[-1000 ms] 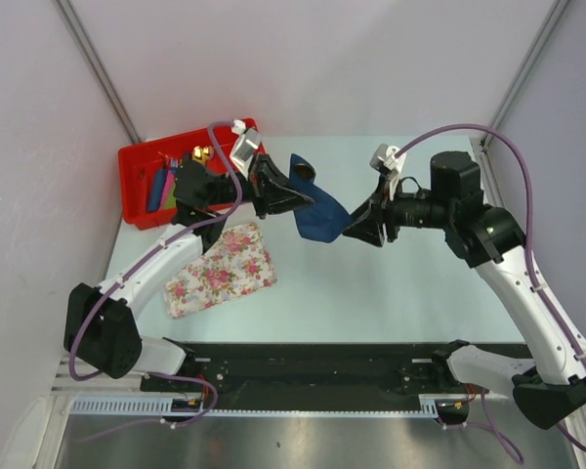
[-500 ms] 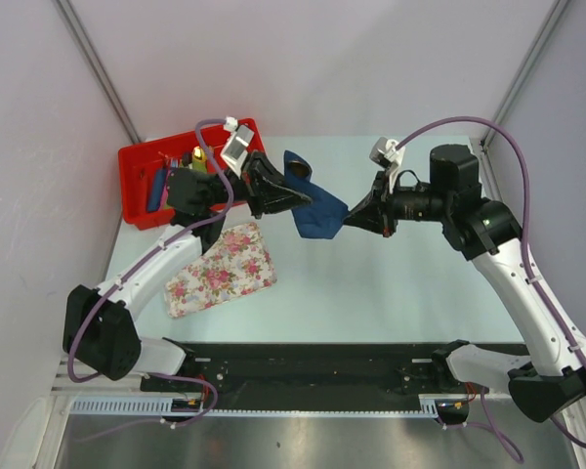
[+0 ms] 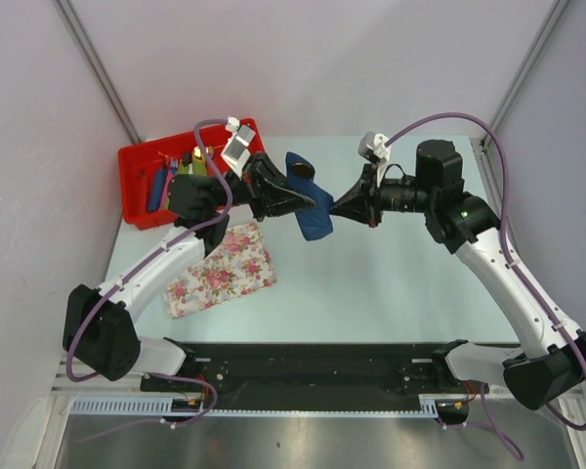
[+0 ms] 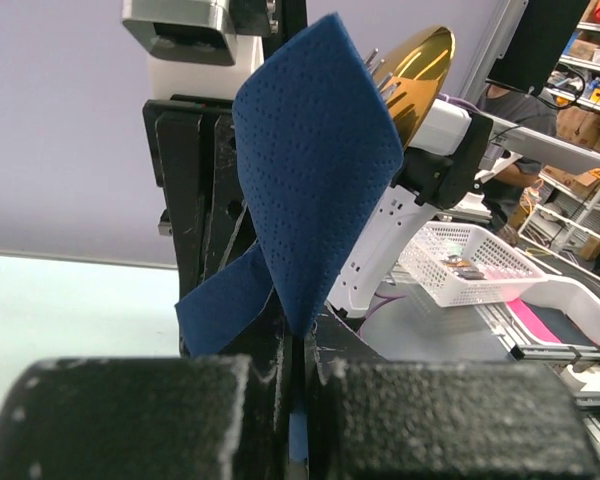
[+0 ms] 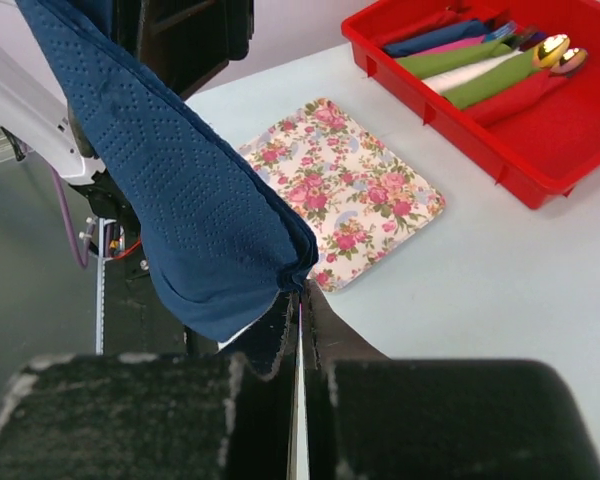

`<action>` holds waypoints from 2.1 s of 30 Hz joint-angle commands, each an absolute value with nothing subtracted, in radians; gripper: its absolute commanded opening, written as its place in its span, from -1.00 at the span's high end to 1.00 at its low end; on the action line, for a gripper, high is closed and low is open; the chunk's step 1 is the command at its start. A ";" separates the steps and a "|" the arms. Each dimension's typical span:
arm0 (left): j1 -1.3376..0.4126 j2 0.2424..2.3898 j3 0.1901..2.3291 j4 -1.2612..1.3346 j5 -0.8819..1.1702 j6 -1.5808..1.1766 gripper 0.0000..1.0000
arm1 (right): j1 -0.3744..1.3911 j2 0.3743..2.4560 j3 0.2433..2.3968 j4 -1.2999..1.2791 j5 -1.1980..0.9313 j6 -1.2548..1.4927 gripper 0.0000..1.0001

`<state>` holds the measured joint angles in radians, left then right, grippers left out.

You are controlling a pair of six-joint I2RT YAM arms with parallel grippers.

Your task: Place the utensils on the paper napkin and roll it up

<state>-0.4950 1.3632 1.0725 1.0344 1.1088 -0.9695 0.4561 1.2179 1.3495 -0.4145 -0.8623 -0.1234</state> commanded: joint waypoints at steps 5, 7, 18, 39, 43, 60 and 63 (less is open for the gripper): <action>-0.520 1.344 1.104 1.117 1.069 -1.006 1.00 | 0.495 1.246 1.348 -0.299 -0.804 -0.083 1.00; -0.509 1.344 1.109 1.057 1.048 -0.983 1.00 | 0.476 1.238 1.362 -0.328 -0.784 -0.063 0.89; -0.437 1.341 1.081 0.921 0.893 -0.893 1.00 | 0.359 1.166 1.540 -0.446 -0.649 -0.005 -0.22; -0.428 1.345 1.089 0.954 0.867 -0.936 1.00 | 0.525 1.227 1.411 -0.224 -0.742 0.107 -0.17; -0.428 1.351 1.094 0.980 0.877 -0.951 1.00 | 0.538 1.249 1.399 -0.199 -0.770 0.109 -0.21; -0.433 1.350 1.120 1.046 0.922 -1.003 1.00 | 0.572 1.289 1.385 -0.104 -0.885 0.173 0.05; -0.439 1.345 1.120 1.054 0.928 -1.006 1.00 | 0.578 1.293 1.384 -0.095 -0.893 0.184 0.10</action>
<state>-0.4335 1.3632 1.0737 0.9852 0.9222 -0.9867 0.5613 1.2892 1.3876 -0.1562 -0.8532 0.1635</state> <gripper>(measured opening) 0.025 0.464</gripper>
